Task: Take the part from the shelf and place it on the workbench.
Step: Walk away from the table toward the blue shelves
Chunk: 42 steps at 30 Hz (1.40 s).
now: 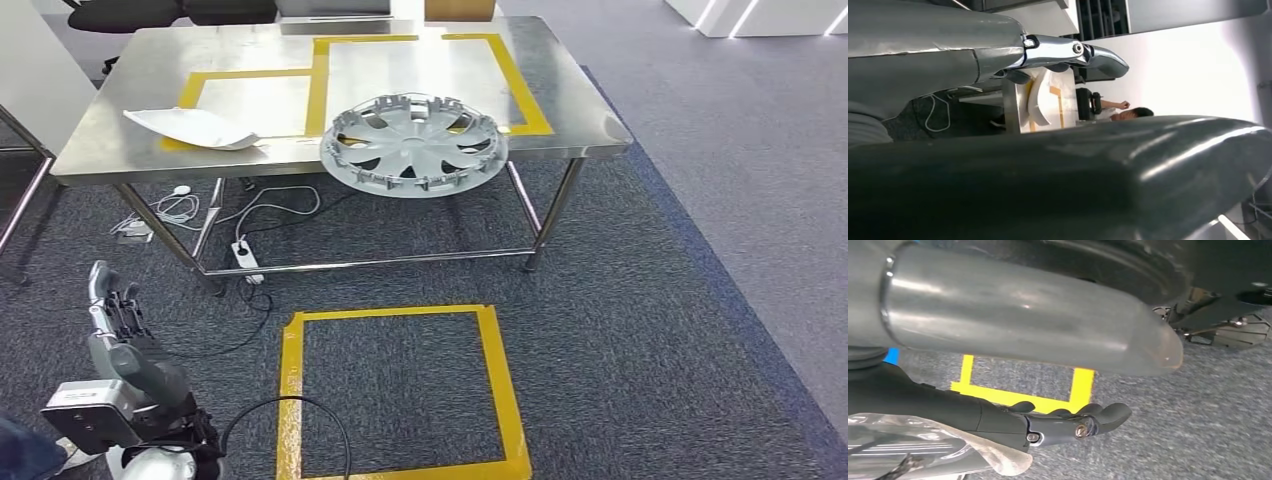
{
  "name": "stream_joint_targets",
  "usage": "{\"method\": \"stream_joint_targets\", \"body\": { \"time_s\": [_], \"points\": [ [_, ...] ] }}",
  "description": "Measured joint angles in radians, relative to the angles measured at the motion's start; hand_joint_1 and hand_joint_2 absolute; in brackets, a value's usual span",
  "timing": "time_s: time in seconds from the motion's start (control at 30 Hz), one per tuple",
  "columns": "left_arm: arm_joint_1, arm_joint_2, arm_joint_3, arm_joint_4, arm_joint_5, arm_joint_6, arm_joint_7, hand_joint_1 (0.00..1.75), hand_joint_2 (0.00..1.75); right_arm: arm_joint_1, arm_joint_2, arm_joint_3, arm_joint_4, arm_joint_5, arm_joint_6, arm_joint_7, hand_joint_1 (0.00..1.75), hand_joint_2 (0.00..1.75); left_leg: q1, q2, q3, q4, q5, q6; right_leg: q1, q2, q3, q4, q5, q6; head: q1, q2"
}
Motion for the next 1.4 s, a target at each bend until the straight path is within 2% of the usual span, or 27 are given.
{"method": "stream_joint_targets", "body": {
  "time_s": [0.07,0.1,0.13,0.17,0.27,0.33,0.4,0.47,0.5,0.57,0.6,0.63,0.67,0.7,0.77,0.8,0.87,0.93,1.0,1.07,1.1,1.13,1.17,1.23,1.3,1.37,1.4],
  "points": [
    [0.001,0.000,0.000,0.000,0.000,-0.001,0.002,0.00,0.00,0.000,0.000,0.000,0.000,0.000,0.002,0.001,0.00,0.00,-0.002,0.002,-0.014,0.001,0.011,0.008,-0.001,0.001,-0.057,0.133,-0.074,0.006,0.003,0.000],
    [0.001,0.000,0.000,0.000,0.000,-0.001,0.003,0.00,0.00,0.001,0.000,0.000,0.000,0.000,0.004,0.001,0.00,0.00,-0.004,0.003,-0.021,0.003,0.015,0.008,-0.001,0.001,-0.078,0.193,-0.098,0.007,0.003,0.000],
    [0.002,0.000,0.000,0.000,-0.001,-0.001,0.003,0.00,0.00,0.001,0.000,0.000,0.000,-0.001,0.006,0.001,0.00,0.00,-0.006,0.004,-0.027,0.004,0.018,0.009,-0.001,0.001,-0.084,0.220,-0.104,0.006,0.003,0.000],
    [0.002,0.000,0.000,0.000,-0.001,-0.001,0.004,0.00,0.00,0.002,0.000,0.000,0.000,-0.003,0.010,0.000,0.00,0.00,-0.007,0.004,-0.031,0.006,0.020,0.009,-0.001,0.001,-0.069,0.207,-0.091,0.004,0.003,0.000],
    [0.001,0.000,0.000,0.000,-0.004,-0.002,0.005,0.00,0.00,0.001,-0.001,0.000,0.000,-0.009,0.019,-0.004,0.00,0.00,-0.013,0.007,-0.035,0.012,0.021,0.006,0.003,-0.006,0.051,0.008,-0.013,-0.012,0.003,0.000],
    [0.001,0.000,0.000,0.000,-0.006,-0.002,0.007,0.00,0.00,-0.002,-0.002,-0.001,0.000,-0.013,0.024,-0.005,0.00,0.00,-0.017,0.011,-0.040,0.017,0.024,0.000,0.008,-0.012,0.093,-0.069,-0.003,-0.021,0.002,0.000],
    [0.001,0.000,0.000,0.000,-0.007,-0.003,0.010,0.00,0.00,-0.002,-0.002,-0.001,0.000,-0.014,0.028,-0.002,0.00,0.00,-0.017,0.016,-0.045,0.017,0.027,-0.010,0.008,-0.007,0.095,-0.077,-0.001,-0.028,0.002,0.000],
    [0.000,0.000,-0.001,0.000,-0.010,-0.004,0.011,0.00,0.00,-0.001,-0.002,-0.002,0.000,-0.015,0.030,0.001,0.00,0.00,-0.016,0.013,-0.053,0.036,0.009,-0.022,0.003,-0.001,0.093,-0.083,0.008,-0.038,0.001,0.000],
    [0.000,0.000,-0.001,0.000,-0.012,-0.004,0.011,0.00,0.00,-0.001,-0.002,-0.002,0.000,-0.016,0.030,0.001,0.00,0.00,-0.014,0.009,-0.068,0.073,-0.018,-0.028,0.001,0.003,0.092,-0.086,0.012,-0.043,0.000,0.000],
    [0.000,0.001,-0.001,0.000,-0.015,-0.004,0.012,0.00,0.00,-0.003,-0.002,-0.002,0.000,-0.016,0.031,0.001,0.00,0.00,-0.010,0.003,-0.122,0.204,-0.088,-0.037,0.000,0.012,0.086,-0.086,0.016,-0.048,-0.002,0.000],
    [0.001,0.001,-0.001,0.001,-0.015,-0.004,0.012,0.00,0.00,-0.002,-0.002,-0.002,0.000,-0.016,0.031,0.002,0.00,0.00,-0.008,0.002,-0.149,0.268,-0.114,-0.039,0.000,0.017,0.083,-0.084,0.017,-0.048,-0.002,0.000],
    [0.001,0.001,-0.001,0.001,-0.016,-0.004,0.013,0.00,0.00,-0.002,-0.002,-0.002,0.000,-0.016,0.032,0.004,0.00,0.00,-0.006,0.001,-0.163,0.305,-0.121,-0.041,0.000,0.023,0.081,-0.082,0.018,-0.048,-0.002,0.000],
    [0.001,0.001,-0.001,0.001,-0.017,-0.004,0.014,0.00,0.00,-0.001,-0.002,-0.002,0.000,-0.016,0.032,0.006,0.00,0.00,-0.004,0.001,-0.160,0.304,-0.108,-0.042,0.000,0.030,0.079,-0.080,0.018,-0.047,-0.002,0.000],
    [0.001,0.002,-0.001,0.001,-0.018,-0.004,0.015,0.00,0.00,-0.001,-0.001,-0.002,0.000,-0.016,0.032,0.008,0.00,0.00,-0.002,-0.002,-0.139,0.261,-0.075,-0.042,0.000,0.038,0.079,-0.077,0.019,-0.047,-0.002,0.000],
    [0.001,0.002,-0.001,0.001,-0.019,-0.004,0.017,0.00,0.00,-0.003,0.000,-0.002,0.000,-0.016,0.032,0.012,0.00,0.00,0.004,-0.031,-0.075,0.125,-0.008,-0.040,0.001,0.057,0.076,-0.070,0.019,-0.042,-0.002,0.000],
    [0.000,0.002,-0.001,0.001,-0.021,-0.004,0.018,0.00,0.00,-0.005,0.000,-0.002,0.000,-0.016,0.032,0.015,0.00,0.00,0.006,-0.047,-0.051,0.072,0.008,-0.037,0.001,0.066,0.071,-0.066,0.020,-0.037,-0.002,0.000],
    [-0.002,0.002,-0.001,0.002,-0.024,-0.005,0.020,0.00,0.00,-0.006,0.000,-0.002,0.000,-0.016,0.032,0.020,0.00,0.00,0.005,-0.066,-0.042,0.037,0.008,-0.031,0.000,0.081,0.056,-0.061,0.026,-0.023,-0.001,0.000],
    [-0.004,0.002,-0.002,0.002,-0.025,-0.005,0.021,0.00,0.00,-0.003,0.000,-0.003,0.000,-0.016,0.032,0.022,0.00,0.00,0.005,-0.050,-0.046,0.032,0.013,-0.019,-0.003,0.088,0.043,-0.060,0.030,-0.010,-0.001,0.000],
    [-0.006,0.001,-0.003,0.002,-0.026,-0.006,0.022,0.00,0.00,-0.002,0.000,-0.004,0.000,-0.016,0.032,0.024,0.00,0.00,0.008,-0.030,-0.048,0.025,0.022,-0.006,-0.003,0.060,0.016,-0.019,0.002,-0.002,0.003,0.000],
    [-0.005,0.001,-0.003,0.003,-0.026,-0.005,0.022,0.00,0.00,-0.005,0.000,-0.006,0.000,-0.016,0.032,0.027,0.00,0.00,0.007,-0.008,-0.054,0.024,0.026,0.001,-0.002,0.022,-0.041,0.101,-0.063,0.004,0.008,0.000],
    [-0.003,0.000,-0.003,0.003,-0.026,-0.005,0.023,0.00,0.00,-0.005,0.000,-0.007,0.000,-0.016,0.032,0.029,0.00,0.00,0.006,0.005,-0.056,0.024,0.027,0.002,-0.003,0.014,-0.071,0.168,-0.091,0.007,0.009,0.000],
    [-0.002,0.000,-0.003,0.004,-0.026,-0.004,0.023,0.00,0.00,-0.005,0.000,-0.008,0.000,-0.016,0.032,0.030,0.00,0.00,0.004,0.017,-0.058,0.024,0.027,0.002,-0.003,0.010,-0.090,0.215,-0.106,0.009,0.009,0.000],
    [-0.002,0.000,-0.003,0.005,-0.026,-0.004,0.023,0.00,0.00,-0.004,0.000,-0.009,0.000,-0.016,0.032,0.032,0.00,0.00,0.003,0.028,-0.059,0.024,0.028,0.003,-0.003,0.008,-0.089,0.223,-0.101,0.009,0.009,0.000],
    [-0.002,0.000,-0.003,0.006,-0.026,-0.003,0.025,0.00,0.00,-0.002,0.000,-0.011,0.000,-0.016,0.032,0.036,0.00,0.00,0.002,0.047,-0.057,0.025,0.028,0.002,-0.002,-0.005,-0.027,0.124,-0.047,0.005,0.009,0.000],
    [-0.002,0.001,-0.003,0.006,-0.027,-0.003,0.026,0.00,0.00,-0.004,0.000,-0.013,0.000,-0.015,0.032,0.038,0.00,0.00,-0.003,0.063,-0.056,0.026,0.026,-0.004,0.003,-0.044,0.051,-0.013,-0.006,-0.005,0.009,0.000],
    [-0.002,0.001,-0.003,0.006,-0.027,-0.002,0.027,0.00,0.00,-0.006,0.000,-0.015,0.000,-0.015,0.032,0.037,0.00,0.00,-0.008,0.077,-0.056,0.028,0.027,-0.015,0.009,-0.064,0.079,-0.066,0.000,-0.016,0.008,0.000],
    [-0.002,0.001,-0.003,0.006,-0.027,-0.002,0.027,0.00,0.00,-0.006,0.000,-0.016,0.000,-0.015,0.032,0.036,0.00,0.00,-0.009,0.085,-0.055,0.027,0.028,-0.020,0.010,-0.056,0.076,-0.068,0.003,-0.021,0.008,0.000]
  ]
}}
